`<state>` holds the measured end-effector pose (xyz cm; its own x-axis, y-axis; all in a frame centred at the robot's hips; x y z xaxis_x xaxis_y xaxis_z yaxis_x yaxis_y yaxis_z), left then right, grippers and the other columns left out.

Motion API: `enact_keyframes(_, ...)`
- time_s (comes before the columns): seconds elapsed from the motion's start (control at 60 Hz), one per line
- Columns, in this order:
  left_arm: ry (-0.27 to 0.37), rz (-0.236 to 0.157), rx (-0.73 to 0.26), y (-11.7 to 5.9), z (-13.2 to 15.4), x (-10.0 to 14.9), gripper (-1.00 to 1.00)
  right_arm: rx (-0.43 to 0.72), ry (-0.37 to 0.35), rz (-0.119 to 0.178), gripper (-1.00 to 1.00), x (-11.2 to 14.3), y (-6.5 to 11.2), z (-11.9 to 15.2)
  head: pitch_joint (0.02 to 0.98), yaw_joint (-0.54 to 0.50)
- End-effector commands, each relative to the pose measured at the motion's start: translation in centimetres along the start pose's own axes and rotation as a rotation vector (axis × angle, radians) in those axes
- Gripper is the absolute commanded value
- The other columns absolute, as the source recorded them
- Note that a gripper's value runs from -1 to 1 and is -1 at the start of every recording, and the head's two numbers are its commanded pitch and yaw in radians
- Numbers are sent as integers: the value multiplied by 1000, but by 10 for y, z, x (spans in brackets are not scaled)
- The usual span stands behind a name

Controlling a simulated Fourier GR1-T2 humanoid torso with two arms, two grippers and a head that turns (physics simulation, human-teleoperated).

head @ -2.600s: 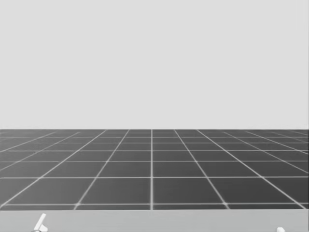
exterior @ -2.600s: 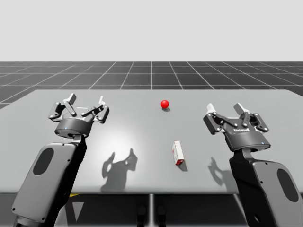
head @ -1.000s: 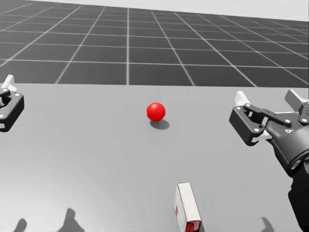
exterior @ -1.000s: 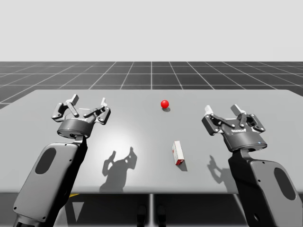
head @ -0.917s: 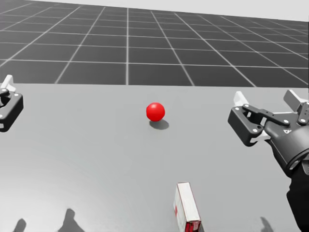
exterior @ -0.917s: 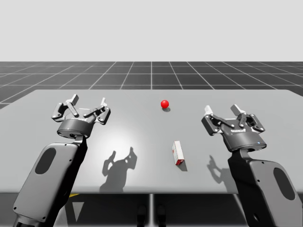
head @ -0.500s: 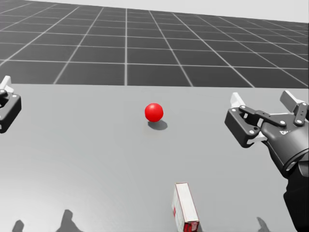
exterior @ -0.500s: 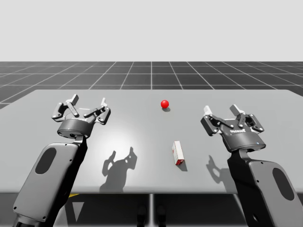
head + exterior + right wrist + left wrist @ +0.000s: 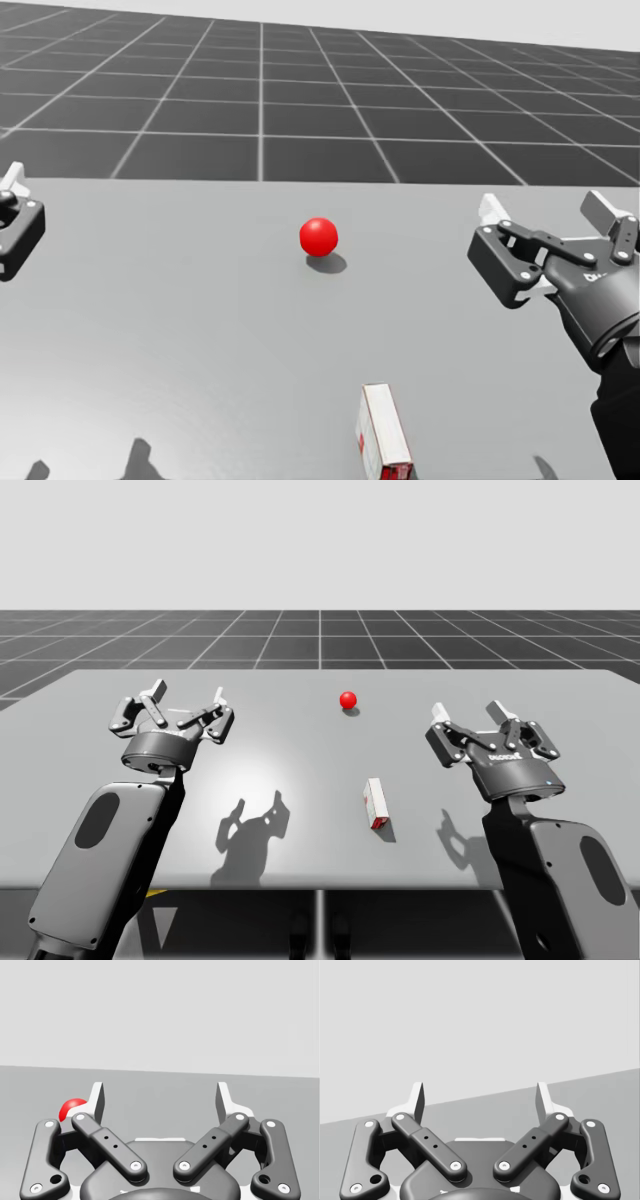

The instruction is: Watch the red light. When it turns green, pick up the object.

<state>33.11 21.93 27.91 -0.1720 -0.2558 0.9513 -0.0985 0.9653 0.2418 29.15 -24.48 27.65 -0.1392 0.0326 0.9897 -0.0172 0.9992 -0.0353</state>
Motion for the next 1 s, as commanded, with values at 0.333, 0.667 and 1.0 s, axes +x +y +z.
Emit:
enact_keyframes(0.333,2,-2,-3,0,0,0,-1000,2,-3,-11,-1000,2,-2,0,566,-138)
enact_keyframes(0.667,0,-3,-2,-1,0,0,-1000,4,-3,-15,-1000,2,-2,0,565,-138)
enact_keyframes(1.0,-3,-8,0,-1,0,0,-1000,5,-4,-13,-1000,2,-2,0,566,-138)
